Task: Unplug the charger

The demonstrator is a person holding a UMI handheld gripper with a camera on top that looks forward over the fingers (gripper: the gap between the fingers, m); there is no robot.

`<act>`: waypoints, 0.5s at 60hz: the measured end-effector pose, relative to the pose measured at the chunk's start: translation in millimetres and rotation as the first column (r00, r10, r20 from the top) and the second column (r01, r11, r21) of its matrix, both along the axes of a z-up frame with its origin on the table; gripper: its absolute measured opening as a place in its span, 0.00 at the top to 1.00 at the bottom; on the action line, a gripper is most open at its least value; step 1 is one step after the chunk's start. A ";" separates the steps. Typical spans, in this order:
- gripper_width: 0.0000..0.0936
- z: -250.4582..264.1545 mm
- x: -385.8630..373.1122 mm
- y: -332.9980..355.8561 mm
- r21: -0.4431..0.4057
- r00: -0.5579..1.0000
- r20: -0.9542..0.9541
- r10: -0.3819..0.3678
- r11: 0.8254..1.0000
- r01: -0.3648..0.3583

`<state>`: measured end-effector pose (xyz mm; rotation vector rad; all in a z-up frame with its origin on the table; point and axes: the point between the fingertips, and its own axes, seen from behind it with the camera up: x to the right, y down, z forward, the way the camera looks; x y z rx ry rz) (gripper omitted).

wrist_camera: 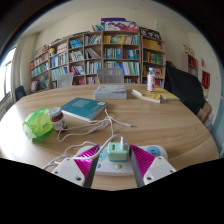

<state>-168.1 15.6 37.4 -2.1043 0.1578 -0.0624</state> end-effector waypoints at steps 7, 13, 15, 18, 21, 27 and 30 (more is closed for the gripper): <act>0.67 -7.7 9.9 -0.2 -0.041 0.999 0.031 -0.034 0.999 0.036; 0.71 -9.4 11.1 -0.1 -0.089 0.999 0.000 -0.046 0.995 0.046; 0.72 -2.1 11.6 0.4 -0.092 0.999 -0.009 -0.048 0.995 0.047; 0.72 39.8 12.1 12.9 -0.006 0.998 0.009 -0.056 0.998 0.056; 0.72 87.9 16.1 19.5 0.076 0.998 0.051 -0.045 0.996 0.041; 0.72 144.7 23.9 27.0 0.127 0.996 0.093 -0.018 0.992 0.006; 0.72 147.9 41.9 21.9 0.099 0.994 0.106 -0.027 0.995 0.017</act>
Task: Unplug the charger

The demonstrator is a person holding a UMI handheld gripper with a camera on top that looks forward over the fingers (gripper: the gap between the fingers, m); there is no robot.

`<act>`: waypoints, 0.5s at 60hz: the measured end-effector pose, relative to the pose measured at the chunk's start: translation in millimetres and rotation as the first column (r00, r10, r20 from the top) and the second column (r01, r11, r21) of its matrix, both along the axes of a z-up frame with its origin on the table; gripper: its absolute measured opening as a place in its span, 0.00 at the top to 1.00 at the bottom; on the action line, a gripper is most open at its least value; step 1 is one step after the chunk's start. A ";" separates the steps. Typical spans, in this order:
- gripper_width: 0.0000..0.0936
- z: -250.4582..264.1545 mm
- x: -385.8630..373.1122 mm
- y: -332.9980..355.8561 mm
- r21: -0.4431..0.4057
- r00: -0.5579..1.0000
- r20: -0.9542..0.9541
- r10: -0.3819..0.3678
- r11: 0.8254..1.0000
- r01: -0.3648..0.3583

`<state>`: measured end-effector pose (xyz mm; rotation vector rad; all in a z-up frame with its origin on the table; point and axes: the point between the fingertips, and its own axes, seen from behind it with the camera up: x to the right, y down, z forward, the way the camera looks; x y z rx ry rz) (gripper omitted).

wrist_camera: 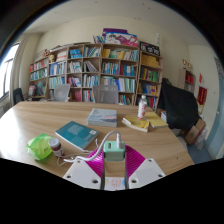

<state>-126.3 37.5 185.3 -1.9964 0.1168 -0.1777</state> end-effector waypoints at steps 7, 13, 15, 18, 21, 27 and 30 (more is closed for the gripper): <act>0.71 -30.6 67.2 -40.8 -0.145 0.994 0.040 -0.104 0.983 0.109; 0.69 -84.7 116.0 -91.2 -0.340 0.981 0.072 -0.179 0.921 0.192; 0.69 -103.3 128.4 -105.2 -0.391 0.978 0.073 -0.194 0.897 0.207; 0.68 -128.2 141.4 -118.9 -0.449 0.977 0.062 -0.204 0.869 0.210; 0.68 -147.4 150.6 -125.8 -0.495 0.978 0.046 -0.202 0.846 0.198; 0.66 -175.8 161.4 -125.5 -0.552 0.980 -0.022 -0.196 0.820 0.152; 0.65 -187.1 161.5 -120.2 -0.572 0.985 -0.058 -0.165 0.814 0.103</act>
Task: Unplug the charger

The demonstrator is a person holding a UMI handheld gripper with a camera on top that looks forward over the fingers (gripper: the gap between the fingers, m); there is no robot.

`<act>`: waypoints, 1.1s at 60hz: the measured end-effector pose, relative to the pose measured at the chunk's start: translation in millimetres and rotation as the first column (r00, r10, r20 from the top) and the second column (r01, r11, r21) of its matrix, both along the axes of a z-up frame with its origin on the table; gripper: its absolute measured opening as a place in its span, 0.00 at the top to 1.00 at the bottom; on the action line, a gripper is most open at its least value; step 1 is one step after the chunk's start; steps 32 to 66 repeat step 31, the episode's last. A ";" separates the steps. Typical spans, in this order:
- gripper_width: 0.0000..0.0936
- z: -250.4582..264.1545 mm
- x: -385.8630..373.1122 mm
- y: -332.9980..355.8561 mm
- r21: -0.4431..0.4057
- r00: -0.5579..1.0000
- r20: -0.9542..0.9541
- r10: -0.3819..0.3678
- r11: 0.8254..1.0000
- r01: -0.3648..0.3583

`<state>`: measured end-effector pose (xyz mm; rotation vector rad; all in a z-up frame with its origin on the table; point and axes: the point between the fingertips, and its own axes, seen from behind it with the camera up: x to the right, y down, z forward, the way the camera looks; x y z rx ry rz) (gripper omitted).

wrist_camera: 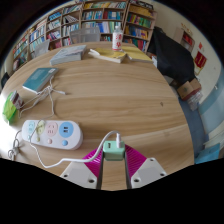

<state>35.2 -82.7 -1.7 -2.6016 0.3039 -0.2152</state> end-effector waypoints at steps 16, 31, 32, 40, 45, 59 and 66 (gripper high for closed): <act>0.12 4.6 2.8 31.3 0.075 0.975 -0.116 0.187 0.981 -0.179; 0.09 49.1 34.3 -5.6 0.192 0.948 -0.156 0.277 0.950 -0.246; 0.09 49.1 34.3 -5.6 0.192 0.948 -0.156 0.277 0.950 -0.246; 0.09 49.1 34.3 -5.6 0.192 0.948 -0.156 0.277 0.950 -0.246; 0.09 49.1 34.3 -5.6 0.192 0.948 -0.156 0.277 0.950 -0.246; 0.09 49.1 34.3 -5.6 0.192 0.948 -0.156 0.277 0.950 -0.246; 0.09 49.1 34.3 -5.6 0.192 0.948 -0.156 0.277 0.950 -0.246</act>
